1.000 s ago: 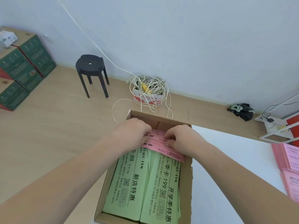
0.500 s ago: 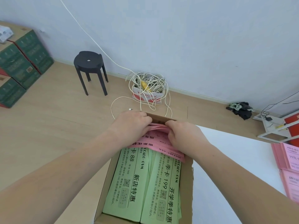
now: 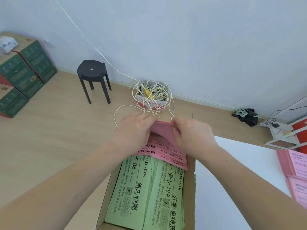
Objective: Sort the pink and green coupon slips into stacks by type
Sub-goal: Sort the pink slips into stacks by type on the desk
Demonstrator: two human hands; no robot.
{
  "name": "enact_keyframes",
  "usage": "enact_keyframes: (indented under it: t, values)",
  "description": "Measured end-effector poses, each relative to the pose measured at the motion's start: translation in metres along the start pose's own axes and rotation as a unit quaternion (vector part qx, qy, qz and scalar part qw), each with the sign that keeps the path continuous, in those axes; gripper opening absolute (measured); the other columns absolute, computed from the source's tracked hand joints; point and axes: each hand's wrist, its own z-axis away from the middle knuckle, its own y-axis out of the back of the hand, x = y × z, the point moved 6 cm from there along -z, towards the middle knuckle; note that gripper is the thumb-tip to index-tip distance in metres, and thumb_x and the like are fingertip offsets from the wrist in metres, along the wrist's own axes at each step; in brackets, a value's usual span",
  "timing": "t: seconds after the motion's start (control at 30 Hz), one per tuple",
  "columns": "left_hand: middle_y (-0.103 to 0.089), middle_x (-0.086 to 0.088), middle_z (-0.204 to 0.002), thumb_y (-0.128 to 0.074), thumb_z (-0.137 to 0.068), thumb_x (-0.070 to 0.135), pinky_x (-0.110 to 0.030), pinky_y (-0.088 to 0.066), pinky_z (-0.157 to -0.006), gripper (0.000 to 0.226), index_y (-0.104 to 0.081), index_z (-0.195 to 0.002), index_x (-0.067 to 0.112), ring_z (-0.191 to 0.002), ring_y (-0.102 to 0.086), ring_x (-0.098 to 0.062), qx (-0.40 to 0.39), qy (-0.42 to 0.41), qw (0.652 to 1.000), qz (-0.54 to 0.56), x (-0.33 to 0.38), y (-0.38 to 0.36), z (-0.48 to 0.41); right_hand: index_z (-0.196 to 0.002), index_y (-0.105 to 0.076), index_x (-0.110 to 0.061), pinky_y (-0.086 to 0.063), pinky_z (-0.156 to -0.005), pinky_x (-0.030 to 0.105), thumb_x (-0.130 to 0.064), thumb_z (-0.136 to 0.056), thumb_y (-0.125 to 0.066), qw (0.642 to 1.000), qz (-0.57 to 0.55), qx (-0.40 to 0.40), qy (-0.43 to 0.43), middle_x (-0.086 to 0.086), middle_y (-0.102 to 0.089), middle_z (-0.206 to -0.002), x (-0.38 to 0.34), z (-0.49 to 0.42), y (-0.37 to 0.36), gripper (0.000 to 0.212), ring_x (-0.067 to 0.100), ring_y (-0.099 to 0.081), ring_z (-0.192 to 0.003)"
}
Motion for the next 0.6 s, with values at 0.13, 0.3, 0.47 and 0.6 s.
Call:
enact_keyframes:
  t: [0.13, 0.3, 0.47, 0.6]
  values:
    - [-0.059, -0.002, -0.118, -0.069, -0.083, 0.015, -0.043, -0.044, -0.092, 0.031, -0.064, -0.114, 0.014, -0.109, -0.053, -0.028, 0.21, 0.032, 0.977, -0.027, 0.023, 0.06, -0.002, -0.101, -0.057, -0.027, -0.047, -0.061, 0.033, -0.032, -0.099, -0.043, 0.991, -0.081, 0.028, -0.098, -0.008, -0.063, -0.084, 0.025, 0.022, 0.037, 0.015, 0.022, -0.059, -0.077]
    - [-0.051, 0.018, -0.131, -0.072, -0.081, 0.059, -0.019, -0.041, -0.095, 0.061, -0.055, -0.131, 0.029, -0.114, -0.05, -0.003, 0.024, -0.004, 0.979, 0.201, 0.126, 0.041, 0.011, -0.09, -0.062, -0.021, -0.053, -0.048, 0.036, -0.018, -0.093, -0.049, 0.907, -0.328, 0.111, -0.24, -0.001, -0.068, -0.079, 0.075, 0.077, 0.061, 0.014, 0.022, -0.066, -0.064]
    - [-0.059, 0.014, -0.125, -0.053, -0.089, 0.024, -0.042, -0.053, -0.073, 0.042, -0.053, -0.131, 0.025, -0.097, -0.059, -0.021, 0.023, -0.087, 0.985, 0.144, 0.218, -0.023, 0.025, -0.102, -0.068, -0.019, -0.062, -0.055, 0.039, -0.016, -0.094, -0.051, 0.847, -0.408, 0.107, -0.322, 0.002, -0.074, -0.08, 0.112, 0.135, 0.053, 0.02, 0.02, -0.071, -0.054]
    - [-0.073, 0.005, -0.112, -0.051, -0.087, 0.003, -0.039, -0.056, -0.061, 0.05, -0.057, -0.134, 0.021, -0.086, -0.069, -0.026, 0.066, -0.073, 0.982, 0.161, 0.252, -0.044, 0.038, -0.093, -0.073, -0.011, -0.064, -0.069, 0.048, -0.039, -0.101, -0.056, 0.762, -0.527, 0.104, -0.362, 0.009, -0.076, -0.081, 0.146, 0.185, 0.038, 0.034, 0.027, -0.075, -0.063]
